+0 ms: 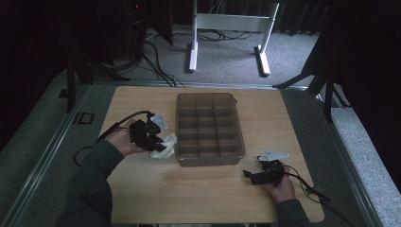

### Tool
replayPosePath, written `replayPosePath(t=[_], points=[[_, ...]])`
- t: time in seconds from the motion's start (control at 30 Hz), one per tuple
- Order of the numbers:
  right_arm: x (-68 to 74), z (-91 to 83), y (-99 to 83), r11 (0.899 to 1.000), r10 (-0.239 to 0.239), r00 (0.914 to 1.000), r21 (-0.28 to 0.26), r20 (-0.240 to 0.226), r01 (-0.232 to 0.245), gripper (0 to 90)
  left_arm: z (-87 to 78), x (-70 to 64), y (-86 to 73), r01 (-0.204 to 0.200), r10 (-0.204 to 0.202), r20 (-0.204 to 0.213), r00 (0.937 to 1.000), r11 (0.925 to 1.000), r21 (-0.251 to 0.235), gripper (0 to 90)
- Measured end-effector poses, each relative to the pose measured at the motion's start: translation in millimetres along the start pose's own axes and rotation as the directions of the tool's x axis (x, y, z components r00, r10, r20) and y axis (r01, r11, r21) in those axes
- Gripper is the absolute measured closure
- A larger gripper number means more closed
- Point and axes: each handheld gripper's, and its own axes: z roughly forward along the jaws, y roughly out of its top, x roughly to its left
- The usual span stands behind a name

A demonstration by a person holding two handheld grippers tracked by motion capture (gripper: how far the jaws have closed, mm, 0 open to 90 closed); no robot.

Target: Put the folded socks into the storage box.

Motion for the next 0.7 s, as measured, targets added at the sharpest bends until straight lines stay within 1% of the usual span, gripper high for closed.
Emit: replayPosePath(t=[0.17, 0.43, 0.5, 0.7], points=[[0.1, 0.1, 0.0, 1.0, 0.001, 1.0, -0.001, 0.0, -0.001, 12.3, 0.5, 0.4, 3.5, -0.002, 0.002, 0.004, 1.0, 1.0, 0.001, 74.6], [0.1, 0.0, 0.0, 1.0, 0.002, 1.0, -0.001, 0.0, -0.002, 12.2, -0.4, -0.7, 10.1, -0.02, 0.02, -0.002, 0.9998, 0.9998, 0.0, 74.6], [0.1, 0.1, 0.0, 1.0, 0.001, 1.0, -0.001, 0.0, -0.001, 12.3, -0.1, -0.8, 11.3, -0.019, 0.019, 0.0, 0.9998, 0.9998, -0.006, 74.7], [0.1, 0.1, 0.0, 1.0, 0.002, 1.0, -0.001, 0.0, -0.002, 12.3, 2.2, -0.4, 13.4, -0.023, 0.023, 0.003, 0.9997, 0.9997, -0.003, 74.6]])
